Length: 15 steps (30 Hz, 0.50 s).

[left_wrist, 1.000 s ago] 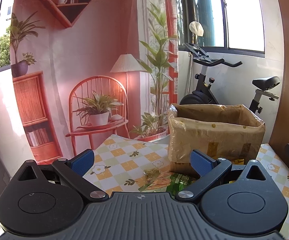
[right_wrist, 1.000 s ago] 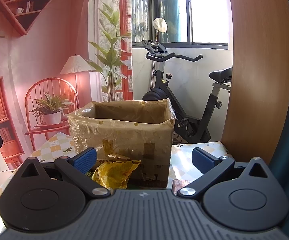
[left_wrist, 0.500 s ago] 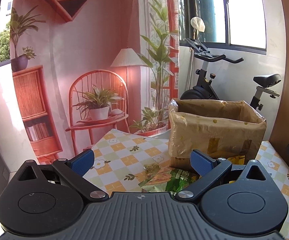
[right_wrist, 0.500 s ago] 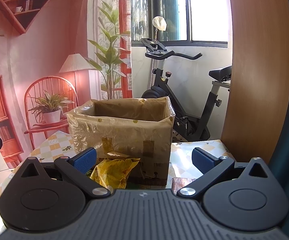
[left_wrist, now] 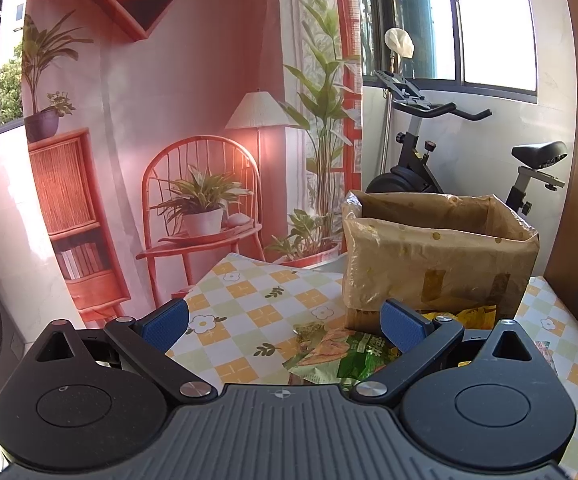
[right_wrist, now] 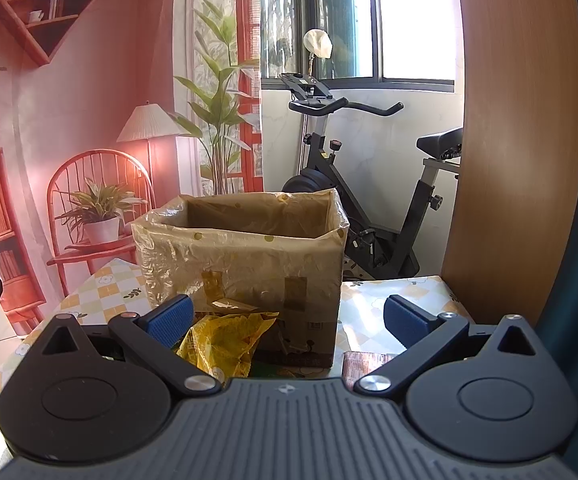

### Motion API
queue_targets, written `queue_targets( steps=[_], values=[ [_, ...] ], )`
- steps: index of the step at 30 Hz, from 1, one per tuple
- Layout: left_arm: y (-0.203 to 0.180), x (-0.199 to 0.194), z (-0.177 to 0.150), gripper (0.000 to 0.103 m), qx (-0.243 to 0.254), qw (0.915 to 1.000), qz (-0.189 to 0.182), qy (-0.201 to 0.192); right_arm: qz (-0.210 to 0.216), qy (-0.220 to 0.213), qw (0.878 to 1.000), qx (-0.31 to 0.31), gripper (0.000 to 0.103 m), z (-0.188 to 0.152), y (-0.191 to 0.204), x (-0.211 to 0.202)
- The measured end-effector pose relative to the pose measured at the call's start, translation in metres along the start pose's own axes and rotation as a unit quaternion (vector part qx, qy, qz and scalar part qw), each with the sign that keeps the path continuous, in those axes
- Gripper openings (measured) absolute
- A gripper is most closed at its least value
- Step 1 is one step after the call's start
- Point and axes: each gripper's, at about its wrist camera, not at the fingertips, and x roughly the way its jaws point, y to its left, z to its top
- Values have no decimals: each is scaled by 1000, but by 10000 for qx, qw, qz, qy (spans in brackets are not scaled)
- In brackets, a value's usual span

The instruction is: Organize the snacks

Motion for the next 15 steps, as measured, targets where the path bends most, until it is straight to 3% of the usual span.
queue_targets(
  steps=[15],
  values=[
    [0,2,0,103,-16,10000,25,12,-4,6,10000,-4,103,0,0,1]
  ],
)
